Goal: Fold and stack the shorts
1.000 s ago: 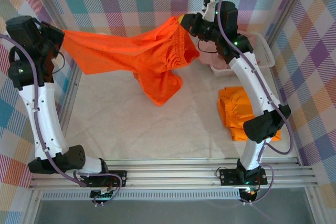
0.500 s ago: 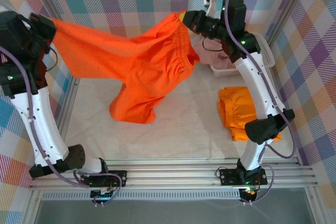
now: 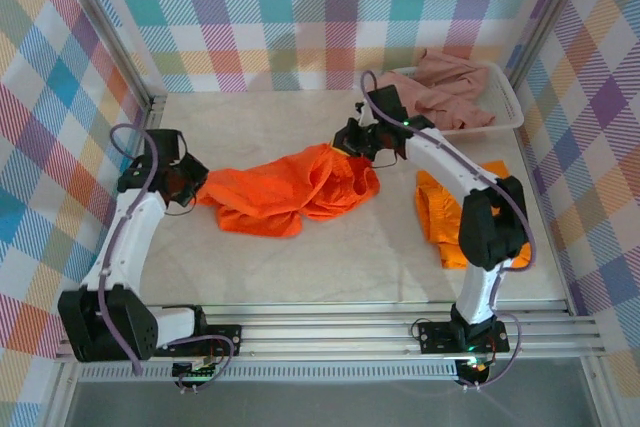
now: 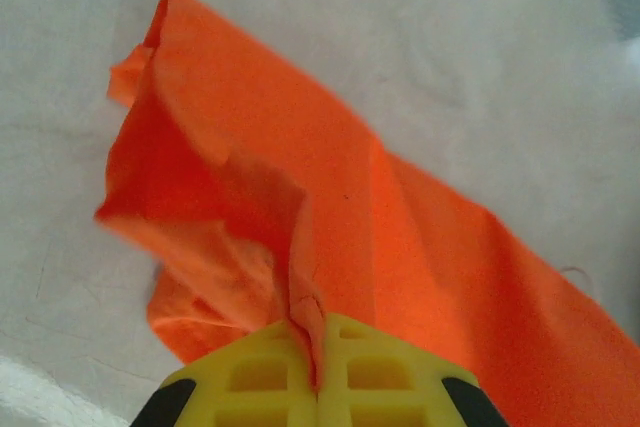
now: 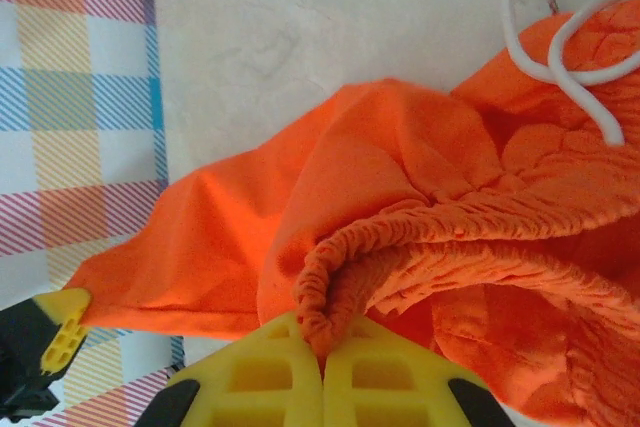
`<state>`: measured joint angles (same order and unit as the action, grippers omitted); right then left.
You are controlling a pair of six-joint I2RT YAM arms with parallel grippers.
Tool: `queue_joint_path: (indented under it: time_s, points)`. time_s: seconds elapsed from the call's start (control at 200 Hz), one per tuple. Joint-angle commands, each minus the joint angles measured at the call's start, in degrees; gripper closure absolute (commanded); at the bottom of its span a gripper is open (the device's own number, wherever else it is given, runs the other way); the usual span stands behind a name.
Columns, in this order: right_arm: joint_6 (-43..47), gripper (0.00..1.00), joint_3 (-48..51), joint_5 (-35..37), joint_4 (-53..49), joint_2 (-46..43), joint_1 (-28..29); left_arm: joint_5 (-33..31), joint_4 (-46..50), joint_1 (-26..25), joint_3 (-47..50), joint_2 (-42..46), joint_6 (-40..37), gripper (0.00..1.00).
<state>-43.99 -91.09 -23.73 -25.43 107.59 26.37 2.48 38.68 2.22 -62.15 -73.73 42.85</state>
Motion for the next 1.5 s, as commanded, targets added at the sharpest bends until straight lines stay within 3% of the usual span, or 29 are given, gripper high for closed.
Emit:
queue_joint_path:
  time_s: [0.0, 0.17, 0.32, 0.505, 0.645, 0.75, 0.83, 1.025, 1.13, 1.295, 1.495]
  points:
    - [-1.39, 1.00, -9.50, -1.19, 0.90, 6.92, 0.13, -2.57, -6.17, 0.06, -5.07, -8.65, 1.57, 1.00]
    - [0.02, 1.00, -40.49, -2.63, -7.14, 24.47, -0.73, -2.12, -3.25, 1.32, -27.52, -26.10, 0.79, 1.00]
    - [-1.45, 1.00, -67.94, -6.88, -5.38, 38.08, -2.99, -0.57, 3.52, 3.76, -55.42, -39.17, 0.13, 1.00]
    - [-12.28, 1.00, -66.49, -11.03, 15.46, 34.75, -8.08, 2.44, 13.39, 7.79, -93.72, -49.54, 0.69, 1.00]
    - [-7.65, 1.00, -66.32, -12.31, 18.57, 28.13, -10.42, 2.34, 8.28, 9.44, -96.82, -43.11, -0.58, 1.00]
    - [-5.69, 1.00, -63.91, -14.25, 20.13, 23.81, -12.34, 2.14, 4.70, 9.43, -92.62, -35.30, -4.19, 1.00]
    - [-4.86, 1.00, -59.99, -16.27, 21.55, 21.17, -13.74, 2.65, -1.07, 9.39, -83.74, -27.61, -6.86, 1.00]
    - [0.05, 1.00, -44.18, -25.04, 22.95, 14.75, -14.97, 2.52, -17.87, 8.23, -46.51, -3.09, -10.77, 1.00]
    - [3.21, 1.00, -28.58, -26.55, 24.42, 7.67, -14.87, 1.75, -24.18, 6.25, -27.80, 9.28, -11.87, 1.00]
    - [7.99, 1.00, 1.01, -25.18, 27.90, -7.19, -13.76, -2.28, -20.37, 1.08, -4.90, 23.71, -10.16, 1.00]
    - [16.49, 1.00, 26.07, -20.15, 16.73, -22.17, -7.70, -13.59, -8.53, -1.69, 14.85, 39.20, -1.76, 1.00]
